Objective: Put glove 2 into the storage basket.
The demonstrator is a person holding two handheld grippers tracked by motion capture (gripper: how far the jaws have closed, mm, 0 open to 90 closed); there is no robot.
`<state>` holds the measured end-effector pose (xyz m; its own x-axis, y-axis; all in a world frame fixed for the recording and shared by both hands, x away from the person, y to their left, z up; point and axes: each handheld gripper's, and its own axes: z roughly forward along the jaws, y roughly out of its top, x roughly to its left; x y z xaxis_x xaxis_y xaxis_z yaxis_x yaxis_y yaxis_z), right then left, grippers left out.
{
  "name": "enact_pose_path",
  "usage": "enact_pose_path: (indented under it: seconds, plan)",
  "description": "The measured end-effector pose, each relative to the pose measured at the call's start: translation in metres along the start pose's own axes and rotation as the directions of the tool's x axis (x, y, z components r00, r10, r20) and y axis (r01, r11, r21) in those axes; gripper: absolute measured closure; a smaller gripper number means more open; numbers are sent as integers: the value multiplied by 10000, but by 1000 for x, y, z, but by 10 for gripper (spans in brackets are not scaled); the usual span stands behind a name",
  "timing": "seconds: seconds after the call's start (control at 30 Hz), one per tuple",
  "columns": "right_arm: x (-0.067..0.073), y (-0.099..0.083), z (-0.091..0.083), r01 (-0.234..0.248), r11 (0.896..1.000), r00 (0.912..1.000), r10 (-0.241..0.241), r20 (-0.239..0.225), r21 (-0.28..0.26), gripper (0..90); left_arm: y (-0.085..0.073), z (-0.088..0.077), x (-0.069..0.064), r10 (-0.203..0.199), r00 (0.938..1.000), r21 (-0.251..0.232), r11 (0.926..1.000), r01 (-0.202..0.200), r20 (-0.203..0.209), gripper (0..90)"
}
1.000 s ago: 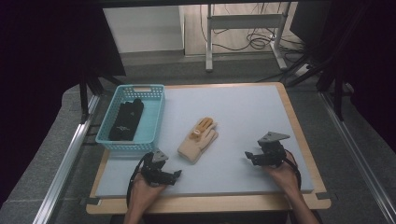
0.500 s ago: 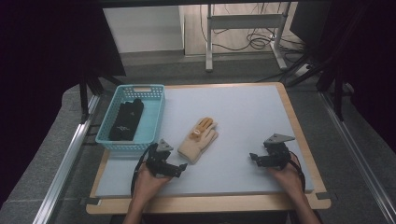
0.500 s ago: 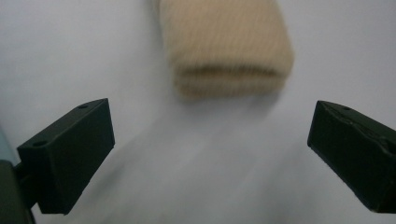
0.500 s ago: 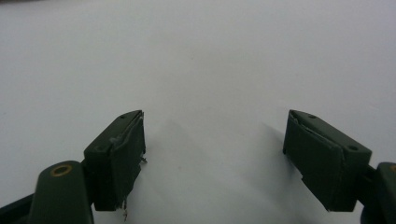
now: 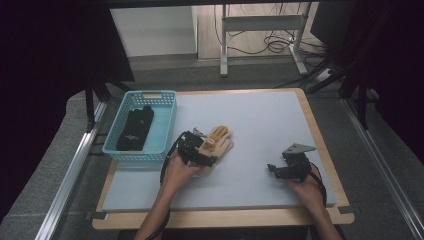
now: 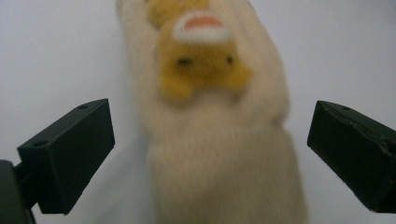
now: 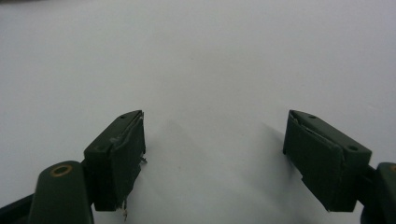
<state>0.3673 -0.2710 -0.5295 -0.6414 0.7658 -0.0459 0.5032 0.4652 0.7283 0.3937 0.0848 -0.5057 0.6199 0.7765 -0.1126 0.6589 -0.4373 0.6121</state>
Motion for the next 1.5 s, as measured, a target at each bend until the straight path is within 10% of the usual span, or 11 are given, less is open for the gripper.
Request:
enact_pose_path:
  seconds: [0.37, 0.67, 0.9, 1.5]
  plan:
    - [0, 0, 0, 16, 10000, 10000, -16, 9, -10, 205, 9, 34, -6, 625, 9975, 1078, 9924, -586, -339, 45]
    - [0, 0, 0, 42, 10000, 10000, -42, 18, -12, 205, 6, 22, -12, 814, 9965, 960, 9922, -790, -206, 440]
    - [0, 0, 0, 46, 10000, 10000, -46, 25, -13, 205, 9, 18, -12, 706, 9975, 917, 9933, -698, -59, 541]
    - [0, 0, 0, 53, 10000, 10000, -53, 34, -26, 205, 46, -65, 40, -300, 9938, 8, 9995, 302, -1070, 544]
